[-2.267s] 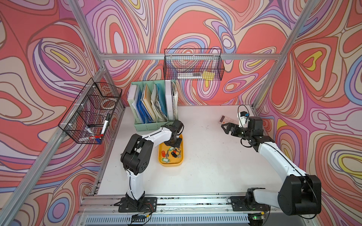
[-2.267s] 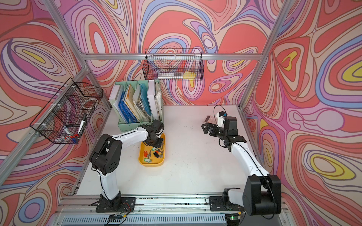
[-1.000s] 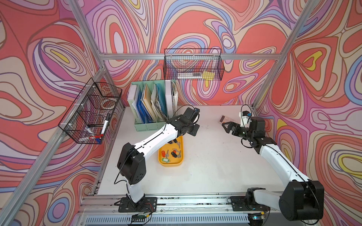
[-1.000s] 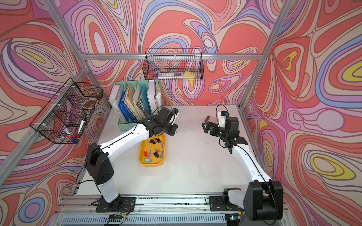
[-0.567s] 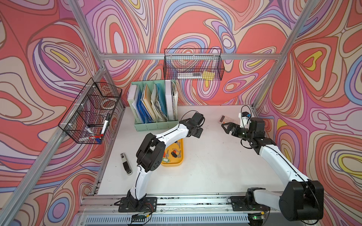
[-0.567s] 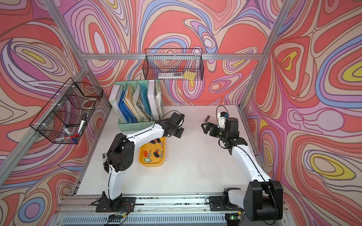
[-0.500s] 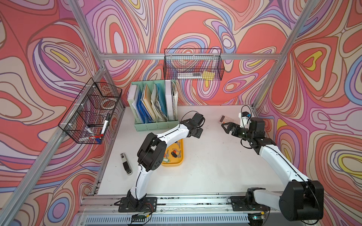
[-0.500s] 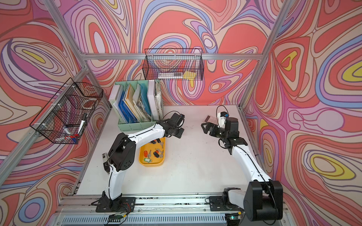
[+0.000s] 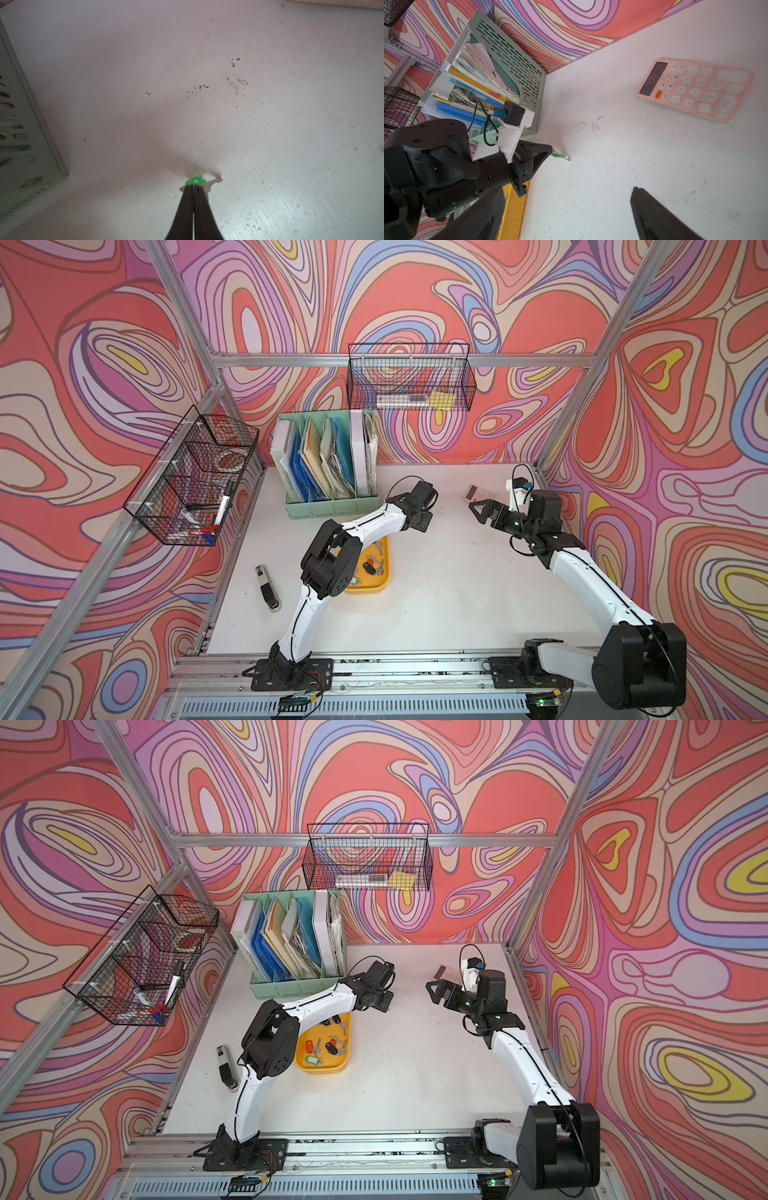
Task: Take the keys out of the storage box
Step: Place the key at the center of the board.
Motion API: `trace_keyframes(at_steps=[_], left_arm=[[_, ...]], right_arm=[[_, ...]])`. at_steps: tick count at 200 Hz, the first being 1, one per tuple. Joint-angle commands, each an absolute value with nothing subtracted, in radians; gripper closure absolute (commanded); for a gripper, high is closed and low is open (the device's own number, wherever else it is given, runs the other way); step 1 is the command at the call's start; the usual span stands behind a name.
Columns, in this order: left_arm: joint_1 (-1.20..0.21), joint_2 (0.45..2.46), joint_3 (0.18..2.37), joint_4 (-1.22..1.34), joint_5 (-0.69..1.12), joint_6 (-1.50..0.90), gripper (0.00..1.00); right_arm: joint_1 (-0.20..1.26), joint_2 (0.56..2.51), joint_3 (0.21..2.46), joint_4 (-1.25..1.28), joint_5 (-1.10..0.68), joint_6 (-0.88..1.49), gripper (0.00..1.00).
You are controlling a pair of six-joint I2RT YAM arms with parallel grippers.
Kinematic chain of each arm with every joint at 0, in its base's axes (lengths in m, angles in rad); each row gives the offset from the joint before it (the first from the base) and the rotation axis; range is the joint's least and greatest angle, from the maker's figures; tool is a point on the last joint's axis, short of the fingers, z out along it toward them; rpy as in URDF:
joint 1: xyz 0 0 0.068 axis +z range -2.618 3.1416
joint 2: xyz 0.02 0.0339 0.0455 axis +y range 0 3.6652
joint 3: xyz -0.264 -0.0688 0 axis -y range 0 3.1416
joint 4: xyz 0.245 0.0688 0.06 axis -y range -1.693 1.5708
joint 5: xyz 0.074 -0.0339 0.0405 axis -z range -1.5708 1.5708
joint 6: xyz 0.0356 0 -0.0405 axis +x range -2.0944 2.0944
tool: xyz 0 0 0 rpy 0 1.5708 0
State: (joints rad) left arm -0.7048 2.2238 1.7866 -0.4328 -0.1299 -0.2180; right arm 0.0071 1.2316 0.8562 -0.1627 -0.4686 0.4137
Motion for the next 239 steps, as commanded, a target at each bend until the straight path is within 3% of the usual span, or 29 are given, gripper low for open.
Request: trace_keyframes(at_steps=[1,47,108,190,239], left_arm=[[-0.704,2.212,1.790,-0.435,-0.152,-0.228,0.82],[-0.703,2.103,1.738,-0.451,-0.188,-0.216,0.54],[-0.703,1.863,1.574,-0.453,-0.249,-0.217,0.33],[-0.701,1.587,1.324,-0.596,-0.237,-0.394,0.28],[-0.698,1.509,1.189,-0.686,-0.265,-0.831,0.27]], right_arm=[[0.006,1.237,0.854,-0.151,-0.477,0.419,0.02],[0.006,1.239,0.869,-0.165,-0.476,0.409,0.02],[0.006,1.236,0.887,-0.180,-0.485,0.402,0.02],[0.006,1.246,0.903,-0.203,-0.508,0.378,0.02],[0.006,1.256,0.896,-0.210,-0.506,0.371,0.02]])
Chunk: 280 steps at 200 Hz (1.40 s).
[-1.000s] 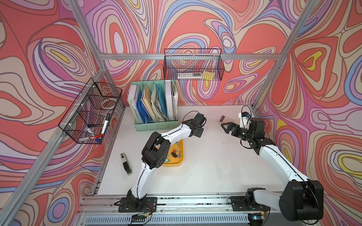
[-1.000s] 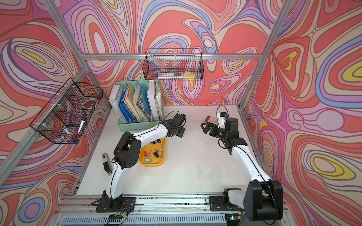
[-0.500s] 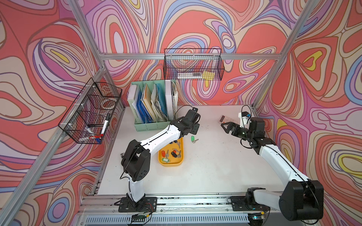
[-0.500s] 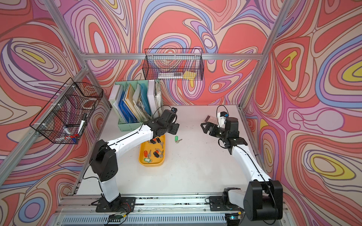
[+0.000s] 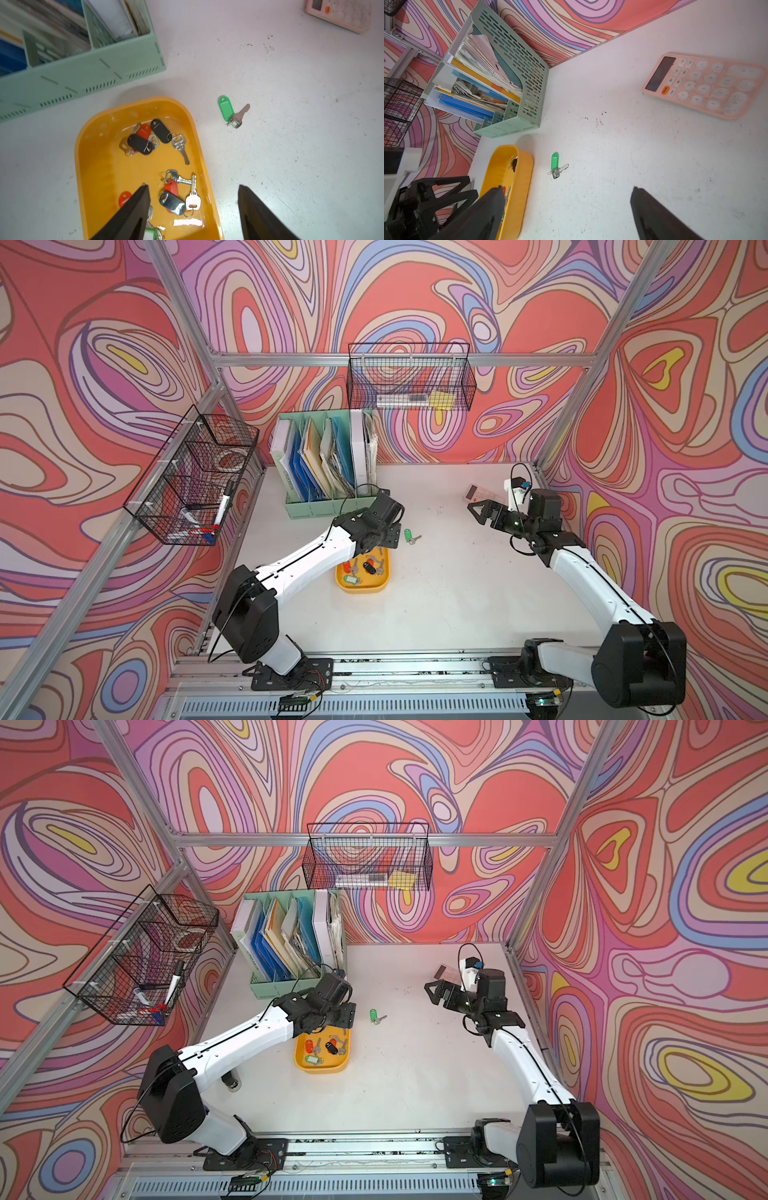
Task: Take the keys out of the storage box
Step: Place the key at the center of the board, then pick up the key from the storage box.
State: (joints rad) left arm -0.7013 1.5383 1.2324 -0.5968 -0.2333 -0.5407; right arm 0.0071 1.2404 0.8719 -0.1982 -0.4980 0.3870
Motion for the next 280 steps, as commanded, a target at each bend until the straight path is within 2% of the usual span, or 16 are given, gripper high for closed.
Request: trace_keyframes(at_steps=[1,48,71,149,280], left_arm=[[-0.698,1.509,1.188,-0.687,-0.266,-0.842,0.27],[-0.698,1.619,1.268,-0.854,-0.335,-1.063,0.29],[-0.697,1.698,1.328,-0.907,-0.344,-1.123,0.32],[-0.648,1.842,1.322,-0.776,-0.238,-1.195,0.55],[-0.611,1.928,1.298,-0.732,-0.197,-1.190,0.72]], right_arm=[[0.005,1.256,0.895,-0.209,-0.506,0.371,0.02],[0.007,1.261,0.893,-0.210,-0.501,0.367,0.02],[0.006,1.259,0.888,-0.209,-0.496,0.367,0.02],[0.005,1.253,0.884,-0.215,-0.494,0.363,0.02],[0.005,1.252,0.876,-0.215,-0.491,0.363,0.02]])
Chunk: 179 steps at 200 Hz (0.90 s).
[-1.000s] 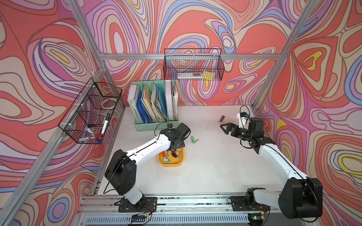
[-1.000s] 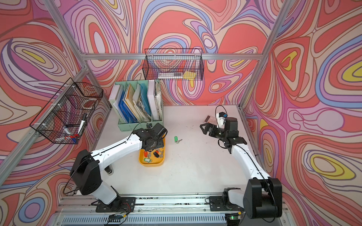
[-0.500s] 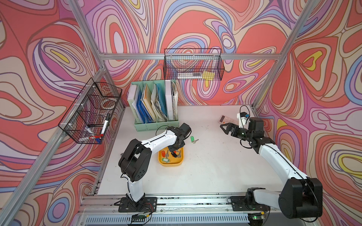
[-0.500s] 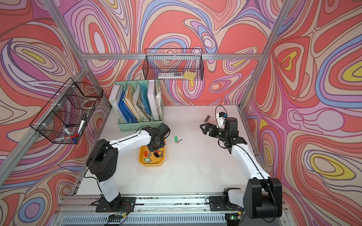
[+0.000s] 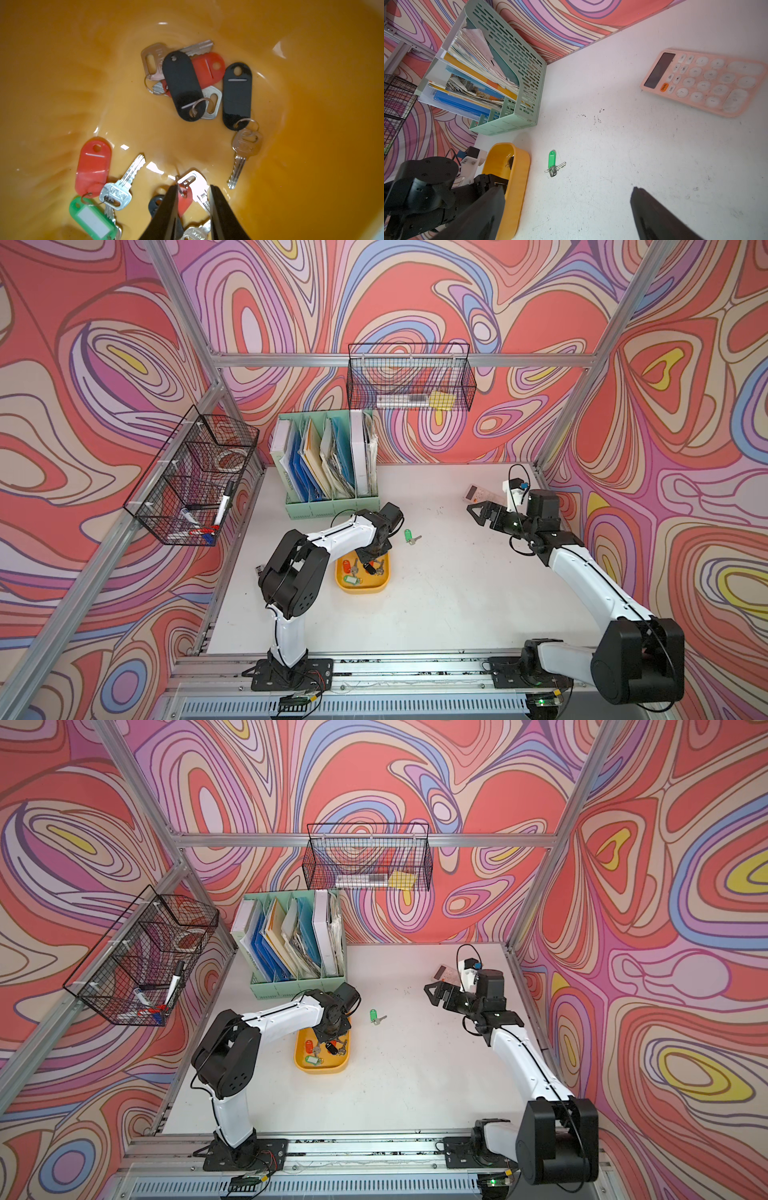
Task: Take the keys out of the storage box
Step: Pick up the key from the storage box.
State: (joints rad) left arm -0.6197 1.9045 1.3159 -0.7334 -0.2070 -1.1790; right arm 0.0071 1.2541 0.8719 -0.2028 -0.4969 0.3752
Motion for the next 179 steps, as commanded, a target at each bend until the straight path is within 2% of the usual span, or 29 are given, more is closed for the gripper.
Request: trace_keyframes(at_steps=[1,45,74,98,179], left_arm=[[-0.611,1.928,1.297,-0.732,-0.197,-1.191,0.72],[-0.609,1.933,1.289,-0.727,-0.195,-1.193,0.78],[-0.608,1.926,1.283,-0.715,-0.195,-1.184,0.88],[-0.609,1.899,1.273,-0.704,-0.213,-1.167,1.00],[-0.648,1.693,1.211,-0.579,-0.298,-0.992,1.00]], right_arm=[[0.006,1.252,0.876,-0.215,-0.492,0.364,0.02],[0.006,1.253,0.876,-0.214,-0.491,0.364,0.02],[0.006,1.253,0.876,-0.215,-0.489,0.364,0.02],[0.006,1.252,0.877,-0.215,-0.489,0.364,0.02],[0.006,1.250,0.880,-0.218,-0.486,0.357,0.02]])
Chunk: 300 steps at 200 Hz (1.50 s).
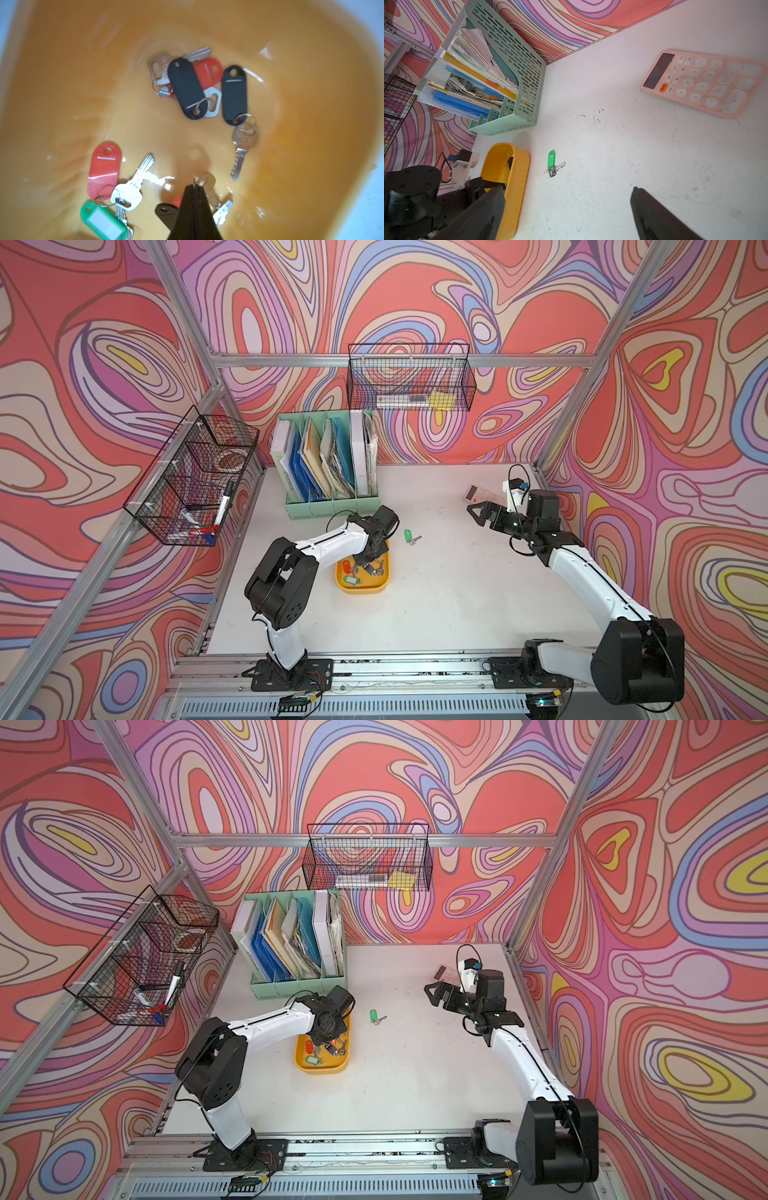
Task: Take the keys out of the storage box
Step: Pick up the key from the storage box, then place the key at the center of the board.
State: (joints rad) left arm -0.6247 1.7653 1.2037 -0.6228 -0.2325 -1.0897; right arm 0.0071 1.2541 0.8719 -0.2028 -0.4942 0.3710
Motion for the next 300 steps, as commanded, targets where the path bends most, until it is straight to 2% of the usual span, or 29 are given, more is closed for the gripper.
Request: trace_keyframes(at_steps=[1,71,130,195,259,300], left_arm=[[-0.649,1.691,1.211,-0.578,-0.299,-0.989,1.00],[-0.708,1.592,1.245,-0.462,-0.299,-0.779,1.00],[-0.746,1.719,1.426,-0.453,-0.182,-0.673,1.00],[-0.787,1.859,1.507,-0.454,-0.044,-0.674,1.00],[-0.806,1.891,1.430,-0.533,-0.023,-0.709,1.00],[-0.807,1.938,1.457,-0.560,-0.013,-0.698,1.00]], right_arm=[[0.006,1.250,0.881,-0.218,-0.486,0.357,0.02],[0.006,1.252,0.891,-0.219,-0.487,0.357,0.02],[0.006,1.253,0.894,-0.216,-0.488,0.359,0.02],[0.006,1.241,0.888,-0.218,-0.479,0.357,0.02],[0.005,1.247,0.885,-0.212,-0.482,0.357,0.02],[0.006,1.242,0.876,-0.212,-0.483,0.361,0.02]])
